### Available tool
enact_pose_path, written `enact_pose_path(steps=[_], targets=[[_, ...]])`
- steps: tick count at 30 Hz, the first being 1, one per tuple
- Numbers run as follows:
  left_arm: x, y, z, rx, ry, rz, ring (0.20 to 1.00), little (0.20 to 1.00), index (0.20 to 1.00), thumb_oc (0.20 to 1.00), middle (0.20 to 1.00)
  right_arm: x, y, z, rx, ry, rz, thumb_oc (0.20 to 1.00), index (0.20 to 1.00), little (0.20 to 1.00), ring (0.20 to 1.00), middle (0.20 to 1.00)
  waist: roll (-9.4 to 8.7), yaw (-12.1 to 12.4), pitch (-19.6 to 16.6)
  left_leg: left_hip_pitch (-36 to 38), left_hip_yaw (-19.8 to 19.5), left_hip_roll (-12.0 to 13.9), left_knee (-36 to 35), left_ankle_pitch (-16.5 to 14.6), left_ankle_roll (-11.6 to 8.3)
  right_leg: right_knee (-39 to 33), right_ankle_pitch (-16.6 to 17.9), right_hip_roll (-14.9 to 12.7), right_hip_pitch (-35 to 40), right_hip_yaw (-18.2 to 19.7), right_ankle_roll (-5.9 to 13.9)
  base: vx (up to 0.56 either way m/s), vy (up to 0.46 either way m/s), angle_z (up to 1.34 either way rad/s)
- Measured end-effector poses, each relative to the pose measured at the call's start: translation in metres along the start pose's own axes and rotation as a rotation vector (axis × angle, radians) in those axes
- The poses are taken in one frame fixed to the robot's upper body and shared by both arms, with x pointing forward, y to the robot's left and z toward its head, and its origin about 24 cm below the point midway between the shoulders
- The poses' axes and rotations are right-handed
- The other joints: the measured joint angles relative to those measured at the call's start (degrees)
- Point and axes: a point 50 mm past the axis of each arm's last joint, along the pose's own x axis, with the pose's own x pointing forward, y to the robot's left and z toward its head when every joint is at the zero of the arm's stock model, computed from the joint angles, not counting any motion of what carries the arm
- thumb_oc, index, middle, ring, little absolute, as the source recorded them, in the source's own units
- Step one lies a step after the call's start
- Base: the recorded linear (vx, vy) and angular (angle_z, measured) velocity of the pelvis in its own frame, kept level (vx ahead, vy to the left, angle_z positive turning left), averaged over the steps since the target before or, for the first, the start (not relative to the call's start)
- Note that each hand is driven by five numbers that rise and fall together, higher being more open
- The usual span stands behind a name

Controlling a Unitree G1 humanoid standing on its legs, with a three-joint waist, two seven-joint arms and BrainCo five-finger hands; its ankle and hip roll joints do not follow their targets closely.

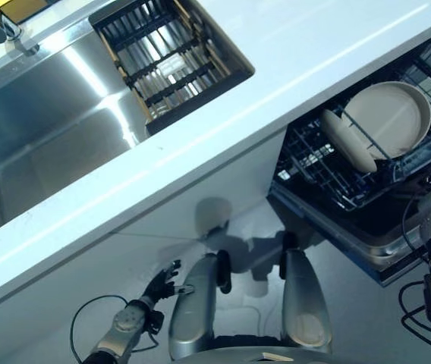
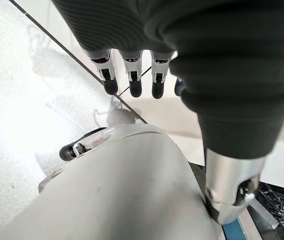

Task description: Pick up plates and place into dishwasher.

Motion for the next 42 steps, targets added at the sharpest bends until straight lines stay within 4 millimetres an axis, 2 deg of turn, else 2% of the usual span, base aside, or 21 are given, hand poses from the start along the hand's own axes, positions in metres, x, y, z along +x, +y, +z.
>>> enact_pose_path(steps=[5,7,11,15,20,25,34,37,40,42], targets=[[0.000,-0.003,-0.001,-0.001,0.002,-0.008,1.000,1.000,1.000,1.000,1.000,0.003,0.001,-0.006,0.046,0.095,-0.023,1.000,1.000,1.000,1.000,1.000,0.23,0.1,-0.1,0.2,-0.2,-0.1,-0.1,0.2,-0.20,0.5,-0.1,0.0,0.0,-0.1,-0.09,0.00,0.000,0.00],[0.000,-0.003,-0.001,0.005,0.001,-0.012,1.000,1.000,1.000,1.000,1.000,0.002,0.006,-0.010,0.100,0.154,0.048,1.000,1.000,1.000,1.000,1.000,0.25,0.3,-0.2,0.4,-0.2,-0.1,-0.1,0.3,-0.29,0.8,-0.2,-0.1,0.0,-0.1,-0.21,0.00,0.000,0.00],[0.001,-0.004,0.001,0.011,-0.007,-0.015,1.000,1.000,1.000,1.000,1.000,-0.014,0.025,-0.031,0.140,0.258,0.205,1.000,1.000,1.000,1.000,1.000,0.48,0.5,-0.3,0.2,-0.2,0.0,0.1,0.4,-0.61,1.4,-0.3,-0.1,-0.4,-0.1,-0.43,0.00,0.000,0.00],[0.003,-0.009,0.003,0.006,-0.015,-0.027,1.000,1.000,1.000,1.000,1.000,-0.021,0.026,-0.046,0.130,0.310,0.244,1.000,1.000,1.000,1.000,1.000,0.99,1.3,-0.6,0.1,-0.2,0.0,0.2,0.4,-0.60,1.7,-0.4,-0.2,-0.5,-0.1,-0.49,0.01,0.019,0.01],[0.003,-0.010,0.002,0.003,-0.013,-0.029,1.000,1.000,1.000,1.000,1.000,-0.021,0.026,-0.046,0.112,0.304,0.238,1.000,1.000,1.000,1.000,1.000,1.24,1.4,-0.8,0.2,-0.1,-0.2,0.2,0.5,-0.57,2.0,-0.4,-0.4,-0.5,0.0,-0.48,0.01,0.039,0.02],[0.003,-0.012,0.001,-0.002,-0.011,-0.034,1.000,1.000,1.000,1.000,1.000,-0.020,0.031,-0.038,0.019,0.250,0.241,1.000,1.000,1.000,1.000,1.000,1.25,1.4,-0.8,0.4,-0.1,-0.2,0.1,0.5,-0.65,2.2,-0.5,-0.3,-0.4,0.0,-0.52,0.00,0.000,0.00],[0.003,-0.013,0.001,-0.006,-0.011,-0.033,1.000,1.000,1.000,1.000,1.000,-0.015,0.034,-0.030,0.100,0.290,0.220,1.000,1.000,1.000,1.000,1.000,1.23,1.4,-0.8,0.4,-0.3,-0.1,0.2,0.5,-0.77,2.5,-0.7,-0.2,-0.4,-0.1,-0.67,0.01,-0.012,0.00],[0.003,-0.013,0.002,-0.006,-0.012,-0.032,1.000,1.000,1.000,1.000,1.000,-0.011,0.031,-0.027,0.194,0.337,0.200,1.000,1.000,1.000,1.000,1.000,1.23,1.5,-0.8,0.0,-0.5,-0.1,0.3,0.6,-0.78,2.5,-0.7,-0.3,-0.4,-0.3,-0.67,0.01,-0.005,0.03],[0.003,-0.013,0.002,-0.006,-0.013,-0.031,1.000,1.000,1.000,1.000,1.000,-0.009,0.028,-0.029,0.398,0.420,0.148,1.000,1.000,1.000,1.000,1.000,1.24,1.5,-0.8,-0.2,-0.9,-0.2,0.3,0.6,-0.80,2.5,-0.7,-0.3,-0.5,-0.7,-0.72,0.02,0.006,0.06],[0.003,-0.015,0.002,-0.003,-0.013,-0.035,1.000,1.000,1.000,1.000,1.000,-0.009,0.028,-0.031,0.476,0.459,0.120,1.000,1.000,1.000,1.000,1.000,1.24,1.6,-0.8,-0.2,-1.2,-0.4,0.3,0.7,-0.96,2.7,-0.9,-0.4,-0.6,-0.8,-0.77,0.04,0.016,0.07]])
